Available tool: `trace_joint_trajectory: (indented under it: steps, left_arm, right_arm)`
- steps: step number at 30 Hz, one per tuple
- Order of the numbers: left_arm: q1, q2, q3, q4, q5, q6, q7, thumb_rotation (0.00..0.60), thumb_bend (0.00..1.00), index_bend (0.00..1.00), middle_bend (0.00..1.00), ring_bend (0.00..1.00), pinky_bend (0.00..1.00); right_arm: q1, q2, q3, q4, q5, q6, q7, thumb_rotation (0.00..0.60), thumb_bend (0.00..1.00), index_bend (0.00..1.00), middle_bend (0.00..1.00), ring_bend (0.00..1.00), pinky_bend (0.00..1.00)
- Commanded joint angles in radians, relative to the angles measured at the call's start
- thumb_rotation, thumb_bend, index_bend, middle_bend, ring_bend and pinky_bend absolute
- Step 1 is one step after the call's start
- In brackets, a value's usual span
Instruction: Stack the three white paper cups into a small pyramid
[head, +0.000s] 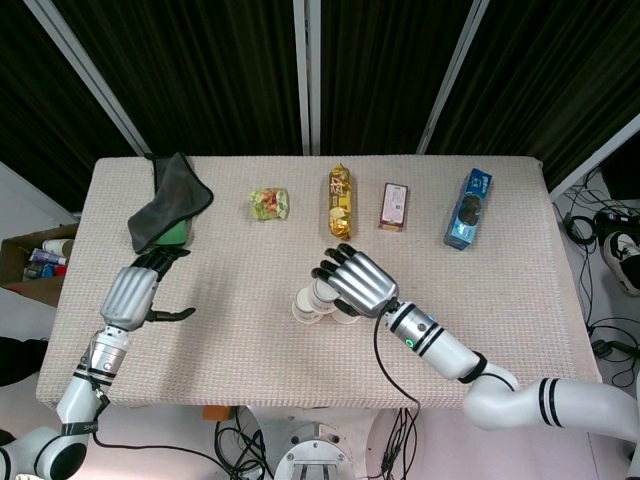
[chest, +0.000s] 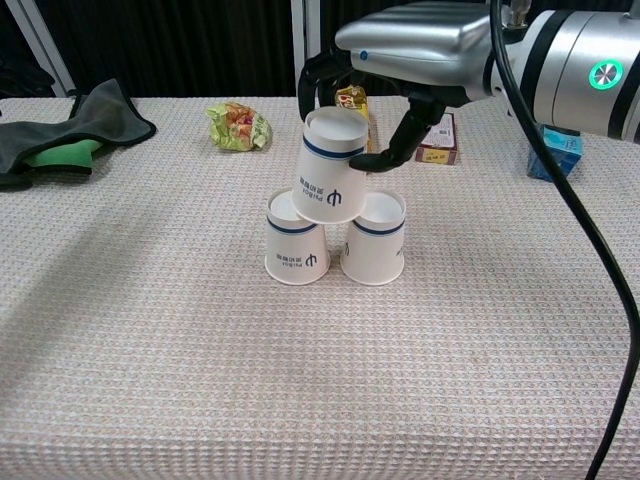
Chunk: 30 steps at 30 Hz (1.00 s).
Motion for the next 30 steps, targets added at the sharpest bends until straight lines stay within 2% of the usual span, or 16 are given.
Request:
trace_joint_trajectory:
  steps: [1,20,30]
  left_arm:
    - [0.0,-0.002,-0.001,0.003,0.0,-0.004,-0.001,0.511,0.04,0.18,0.18,0.16,0.25]
    - [-0.005,-0.013,-0.011,0.011,-0.012,-0.027,0.004,0.51,0.04,0.18,0.18,0.16,0.25]
    - [-0.002,-0.013,-0.014,0.013,-0.011,-0.025,0.0,0.511,0.04,0.18,0.18,0.16,0.25]
  right_arm:
    - [0.003,0.002,-0.005,-0.002,0.004,0.005,-0.001,0.6,0.3,0.42,0.43,0.19,0.27]
    - [0.018,0.023,-0.03,-0.012,0.024,0.023,0.001,0.6,0.3,0.42,0.42,0.19,0.27]
    - [0.023,0.026,-0.041,-0.013,0.012,0.032,0.013,0.6,0.29,0.3,0.33,0.18,0.25]
